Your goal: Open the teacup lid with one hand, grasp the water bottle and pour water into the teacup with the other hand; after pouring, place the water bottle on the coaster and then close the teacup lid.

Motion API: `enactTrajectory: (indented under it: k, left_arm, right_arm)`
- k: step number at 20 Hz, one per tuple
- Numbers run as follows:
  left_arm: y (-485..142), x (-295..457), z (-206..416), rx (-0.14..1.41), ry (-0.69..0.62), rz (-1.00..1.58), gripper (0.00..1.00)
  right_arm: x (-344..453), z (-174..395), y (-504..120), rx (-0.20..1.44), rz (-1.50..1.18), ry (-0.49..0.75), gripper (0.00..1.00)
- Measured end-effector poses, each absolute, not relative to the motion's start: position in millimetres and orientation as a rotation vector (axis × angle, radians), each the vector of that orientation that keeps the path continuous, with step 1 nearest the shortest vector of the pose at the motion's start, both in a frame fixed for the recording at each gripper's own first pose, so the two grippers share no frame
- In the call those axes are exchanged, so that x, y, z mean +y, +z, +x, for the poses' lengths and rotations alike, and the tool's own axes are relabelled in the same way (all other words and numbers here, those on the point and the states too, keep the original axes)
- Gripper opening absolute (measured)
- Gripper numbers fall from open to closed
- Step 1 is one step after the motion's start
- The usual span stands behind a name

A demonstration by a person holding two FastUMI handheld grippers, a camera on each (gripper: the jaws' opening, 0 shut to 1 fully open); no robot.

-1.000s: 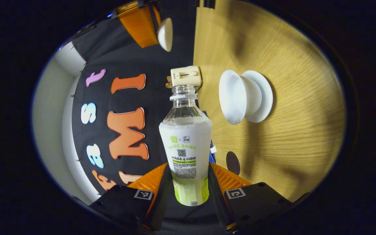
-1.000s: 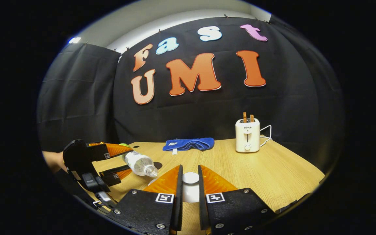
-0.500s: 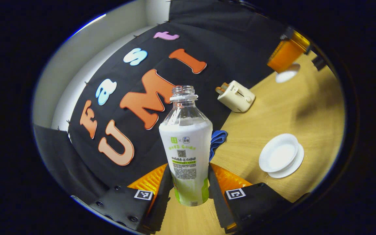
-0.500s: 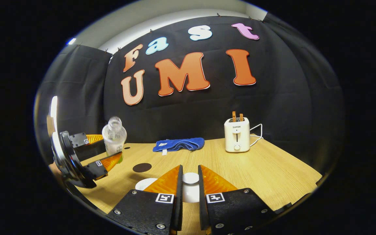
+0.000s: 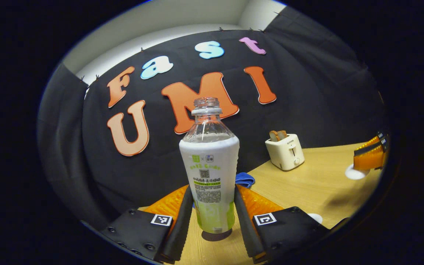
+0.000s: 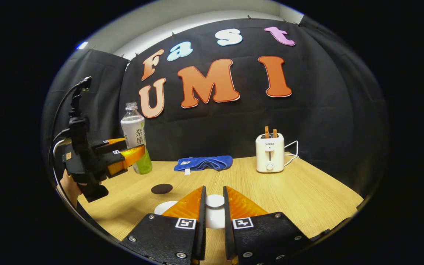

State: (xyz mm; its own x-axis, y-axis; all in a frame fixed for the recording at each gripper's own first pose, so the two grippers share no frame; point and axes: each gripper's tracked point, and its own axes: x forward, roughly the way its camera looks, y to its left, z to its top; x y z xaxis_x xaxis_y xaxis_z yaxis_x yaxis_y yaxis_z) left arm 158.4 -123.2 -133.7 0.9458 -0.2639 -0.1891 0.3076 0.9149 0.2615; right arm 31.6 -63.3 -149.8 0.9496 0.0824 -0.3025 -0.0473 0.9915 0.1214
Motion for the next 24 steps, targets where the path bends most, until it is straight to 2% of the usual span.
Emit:
enactTrajectory:
  k: [1, 7, 16, 24]
  left_arm:
    - [-136.7, -119.6, 167.2, 0.170, -0.289, 0.239, 0.66]
    - [-188.0, -88.3, 198.8, 0.321, -0.210, 0.007, 0.65]
    - [-256.6, -63.0, 226.6, 0.432, -0.130, 0.016, 0.66]
    - [-284.8, -66.3, 238.1, 0.473, -0.153, 0.034, 0.65]
  right_arm:
    - [-62.5, 32.8, -151.6, 0.316, 0.114, 0.067, 0.22]
    - [-51.7, 37.6, -154.0, 0.326, 0.115, 0.091, 0.22]
    - [-46.1, 38.7, -154.8, 0.336, 0.124, 0.101, 0.22]
    - [-35.5, 43.2, -161.2, 0.357, 0.116, 0.110, 0.22]
